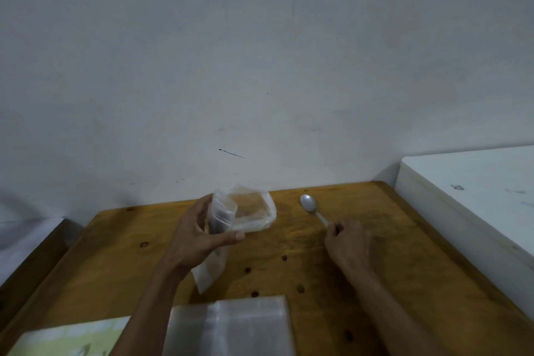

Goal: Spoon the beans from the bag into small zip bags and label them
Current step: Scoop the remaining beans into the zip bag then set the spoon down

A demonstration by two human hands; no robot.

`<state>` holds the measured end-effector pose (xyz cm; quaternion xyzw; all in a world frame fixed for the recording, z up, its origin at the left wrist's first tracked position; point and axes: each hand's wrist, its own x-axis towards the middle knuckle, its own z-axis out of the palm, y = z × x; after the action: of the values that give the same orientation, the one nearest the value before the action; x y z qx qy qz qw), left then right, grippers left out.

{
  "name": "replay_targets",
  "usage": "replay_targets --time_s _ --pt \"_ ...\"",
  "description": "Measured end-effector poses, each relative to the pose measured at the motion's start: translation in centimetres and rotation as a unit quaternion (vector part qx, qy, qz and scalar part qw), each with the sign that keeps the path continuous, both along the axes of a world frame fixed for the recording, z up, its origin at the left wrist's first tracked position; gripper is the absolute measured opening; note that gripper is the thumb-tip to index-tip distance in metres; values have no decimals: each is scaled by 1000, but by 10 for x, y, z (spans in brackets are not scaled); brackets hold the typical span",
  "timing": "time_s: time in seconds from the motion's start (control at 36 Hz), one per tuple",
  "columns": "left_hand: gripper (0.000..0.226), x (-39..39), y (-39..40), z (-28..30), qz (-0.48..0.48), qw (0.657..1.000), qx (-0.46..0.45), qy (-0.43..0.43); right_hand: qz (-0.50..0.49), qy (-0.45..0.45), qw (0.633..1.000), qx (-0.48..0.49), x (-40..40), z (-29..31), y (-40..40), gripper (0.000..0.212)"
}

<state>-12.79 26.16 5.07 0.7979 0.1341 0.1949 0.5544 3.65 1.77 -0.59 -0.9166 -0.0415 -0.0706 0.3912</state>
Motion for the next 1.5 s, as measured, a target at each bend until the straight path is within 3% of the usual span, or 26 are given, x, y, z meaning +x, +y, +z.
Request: replay_targets --time_s 0.11,0.22,0.31,0.47,0.58,0.69,0.75,0.83,0.89,1.06,1.22,1.36,1.5 --pt "117 -17 3 10 30 999 -27 -27 7 -5 999 -39 7 -11 -2 30" --pt "106 -32 5 15 62 996 -31 -57 41 -47 997 -48 -15 11 0 23" --pt "104 -39 1 18 74 993 -35 -83 103 -58 993 20 -48 42 9 16" --pt "122 -49 -17 31 103 989 10 -105 294 -80 940 151 -120 112 39 35" --pt "123 -57 -30 44 114 985 47 -124 372 -85 917 116 -145 136 57 45" --pt "124 -68 -33 54 129 982 70 -121 371 -127 915 89 -146 145 66 27" --pt "110 -77 -32 58 137 981 46 -126 357 -151 916 108 -143 147 64 23" --pt "49 -91 -37 66 128 976 -24 -173 351 -170 916 97 -139 149 56 23" --pt "32 -99 -39 69 140 973 -28 -182 363 -153 914 100 -139 151 50 24" --pt "20 -114 -46 70 138 967 -51 -207 383 -120 904 147 -143 151 35 23" --pt "29 -129 -66 75 86 975 -81 -187 426 -36 870 245 -156 151 19 15" --pt "21 -137 -90 79 94 974 -88 -188 445 102 831 318 -169 150 10 34" --pt "25 -143 -112 78 66 977 -116 -168 447 124 821 334 -181 147 3 22"
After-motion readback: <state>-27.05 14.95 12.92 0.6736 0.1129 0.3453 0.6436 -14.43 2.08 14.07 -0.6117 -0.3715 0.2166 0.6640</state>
